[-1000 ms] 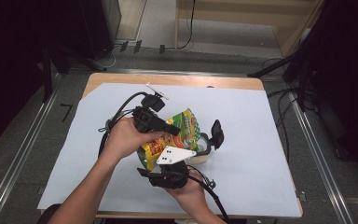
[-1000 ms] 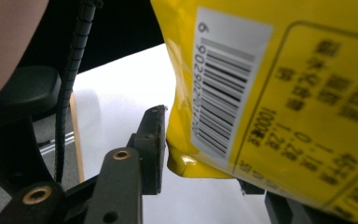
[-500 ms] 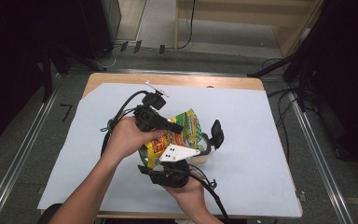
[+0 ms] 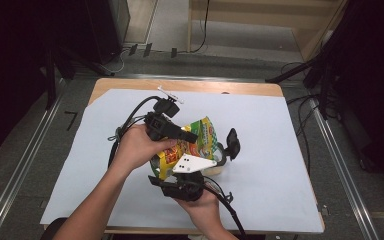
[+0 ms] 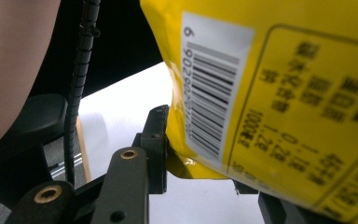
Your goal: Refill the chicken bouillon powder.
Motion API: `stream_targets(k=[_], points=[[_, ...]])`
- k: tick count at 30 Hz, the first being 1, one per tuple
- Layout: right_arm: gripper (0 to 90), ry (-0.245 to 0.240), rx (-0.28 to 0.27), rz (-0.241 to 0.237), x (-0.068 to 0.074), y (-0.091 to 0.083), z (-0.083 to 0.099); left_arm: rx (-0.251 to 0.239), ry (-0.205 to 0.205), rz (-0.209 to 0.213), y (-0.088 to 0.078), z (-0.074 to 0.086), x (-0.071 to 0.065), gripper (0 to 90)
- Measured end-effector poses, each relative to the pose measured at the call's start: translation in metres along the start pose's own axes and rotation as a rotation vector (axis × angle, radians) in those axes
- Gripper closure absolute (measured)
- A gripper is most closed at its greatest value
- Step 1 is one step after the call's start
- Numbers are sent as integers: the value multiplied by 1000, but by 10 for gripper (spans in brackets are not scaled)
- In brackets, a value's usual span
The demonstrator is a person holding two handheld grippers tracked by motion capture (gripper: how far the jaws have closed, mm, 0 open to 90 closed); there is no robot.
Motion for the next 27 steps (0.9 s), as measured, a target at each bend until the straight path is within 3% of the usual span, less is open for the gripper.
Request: stream_targets(k=[10, 14, 27], points=[[602, -28, 13, -1, 1, 2, 2, -1, 8, -22, 1, -1, 1, 814], [655, -45, 20, 15, 0, 2, 1, -4, 13, -21, 1, -2, -1, 814], [662, -17, 17, 13, -2, 3, -2, -6, 7, -19, 1, -6, 2, 811]])
Point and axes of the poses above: each handheld gripper's, and its own axes: y roughly forward along the jaws, z roughly out of its underside, x roughly to its left, the point moved 6 cm from there along y, roughly forward along the jaws, and after that the axes turned 5 degrees about z, right-handed, at the moved point
